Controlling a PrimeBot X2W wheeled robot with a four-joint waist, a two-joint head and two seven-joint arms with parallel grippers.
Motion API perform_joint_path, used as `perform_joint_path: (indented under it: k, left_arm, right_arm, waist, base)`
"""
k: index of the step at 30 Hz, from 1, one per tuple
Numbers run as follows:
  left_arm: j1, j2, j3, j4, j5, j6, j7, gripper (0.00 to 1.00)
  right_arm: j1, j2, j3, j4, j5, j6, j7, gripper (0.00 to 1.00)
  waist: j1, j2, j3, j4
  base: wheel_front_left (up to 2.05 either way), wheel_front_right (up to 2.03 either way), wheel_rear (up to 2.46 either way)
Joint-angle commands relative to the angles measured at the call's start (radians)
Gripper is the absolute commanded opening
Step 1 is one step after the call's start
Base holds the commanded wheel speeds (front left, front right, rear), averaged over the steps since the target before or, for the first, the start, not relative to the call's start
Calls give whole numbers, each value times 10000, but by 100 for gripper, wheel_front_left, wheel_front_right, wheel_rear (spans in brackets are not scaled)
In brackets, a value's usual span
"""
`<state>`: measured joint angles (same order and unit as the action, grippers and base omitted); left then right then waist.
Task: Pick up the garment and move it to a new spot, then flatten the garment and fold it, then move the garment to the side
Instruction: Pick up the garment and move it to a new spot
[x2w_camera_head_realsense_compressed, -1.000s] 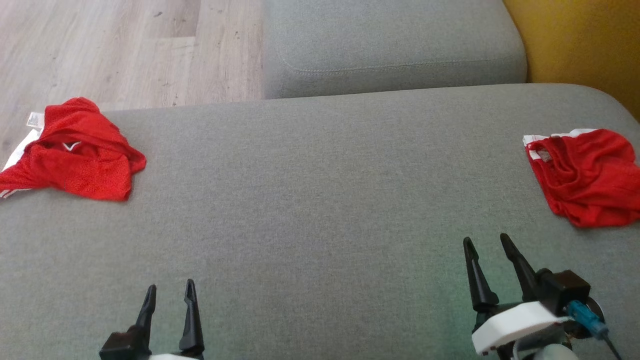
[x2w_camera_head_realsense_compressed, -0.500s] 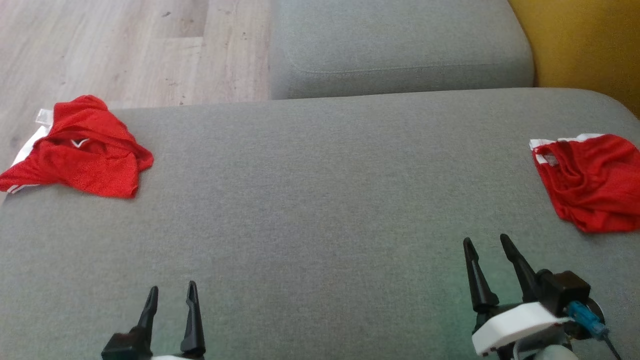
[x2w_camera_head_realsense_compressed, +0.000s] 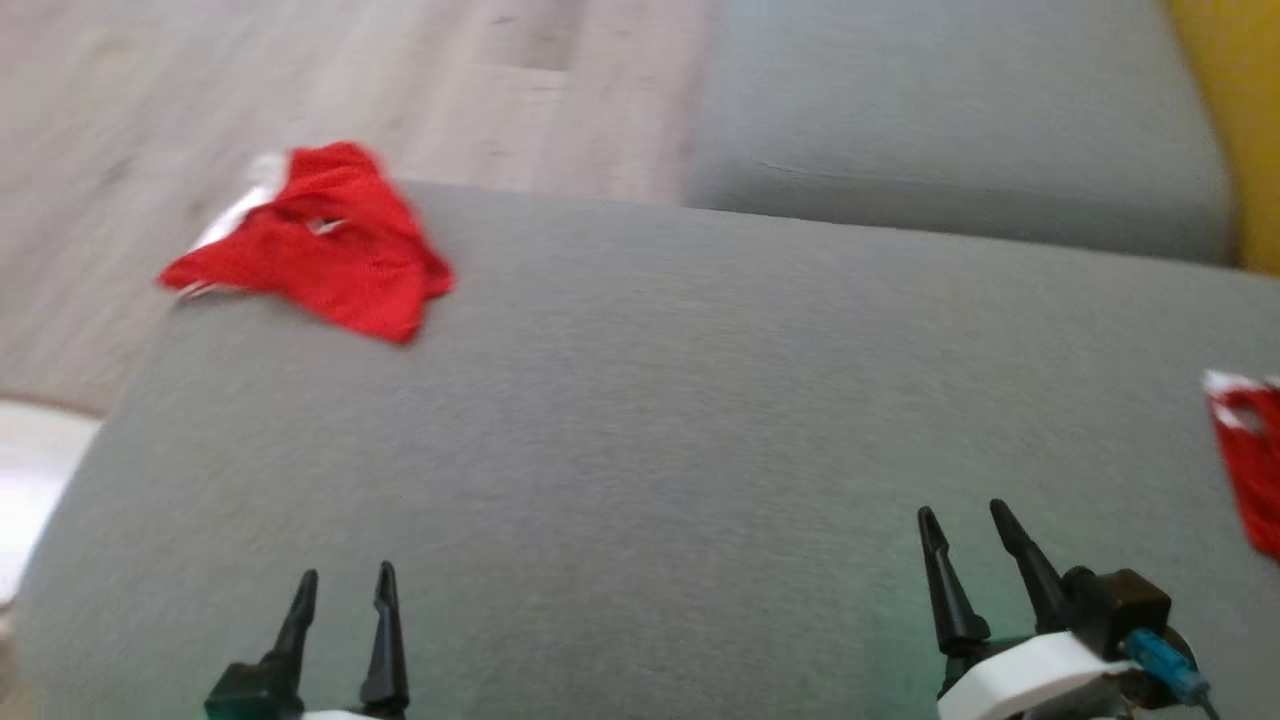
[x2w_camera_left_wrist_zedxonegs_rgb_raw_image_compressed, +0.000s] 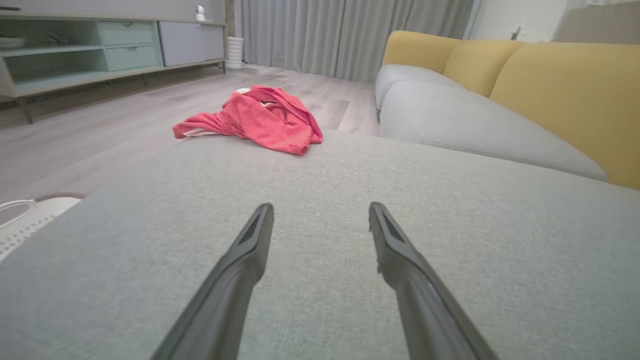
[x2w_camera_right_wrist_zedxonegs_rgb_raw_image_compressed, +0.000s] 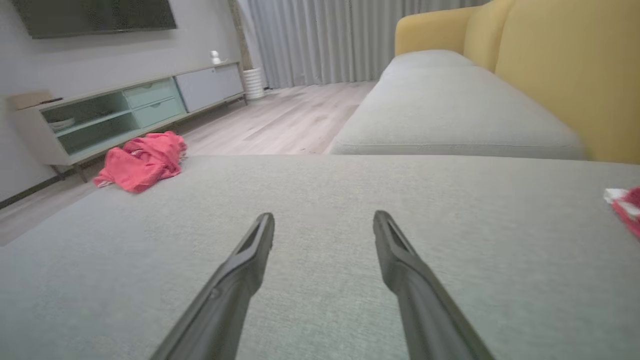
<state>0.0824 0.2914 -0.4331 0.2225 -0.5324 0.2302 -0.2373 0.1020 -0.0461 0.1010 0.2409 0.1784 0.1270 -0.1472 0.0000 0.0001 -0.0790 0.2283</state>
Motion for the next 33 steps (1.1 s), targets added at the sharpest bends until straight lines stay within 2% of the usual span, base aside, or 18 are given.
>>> perform_joint_path:
  k: [1,6,10,15,22,26,29,33]
  left_arm:
    - [-499,242,360,-323,92,68,-11,100]
    - [-301,475,494,-558,52,196,74,100]
    - [-99,643,689,-763,-35,340,91,100]
    - [35,782,872,-1057,-96,492,98,100]
    - [-23,1218,1546,-2307,-290,786,194,100]
    - [-727,2126,2330,-3351,-291,856,563,100]
    - [-1744,3259,3194,-3768,-180,804,939,100]
    - [-3488,4568,4018,-3770,-522,393,1913,100]
  right_arm:
    - [-262,-41,297,-261,105,37,-144,100]
    - [-326,-41,527,-135,239,37,-239,100]
    - [-398,-41,756,-33,325,37,-280,100]
    - [-530,-41,851,-36,232,37,-244,100]
    - [-832,-41,341,-579,-402,37,96,100]
    - [-1149,-41,64,-1205,-878,37,462,100]
    - [-1526,-41,-70,-1776,-1249,37,781,100]
    - [-2179,-41,-213,-2546,-1882,37,1216,100]
  waist:
    - [0,-1,-106,1034]
    - [0,-1,-89,1989]
    - [0,-1,-70,2332]
    - [0,-1,14,2350]
    - [0,-1,500,1865]
    - [0,-1,1242,1391]
    - [0,-1,1951,965]
    - [0,-1,3010,414]
  base:
    - [0,0,0]
    - [0,0,0]
    - [0,0,0]
    - [0,0,0]
    - [0,0,0]
    - [0,0,0]
    - [0,0,0]
    - [0,0,0]
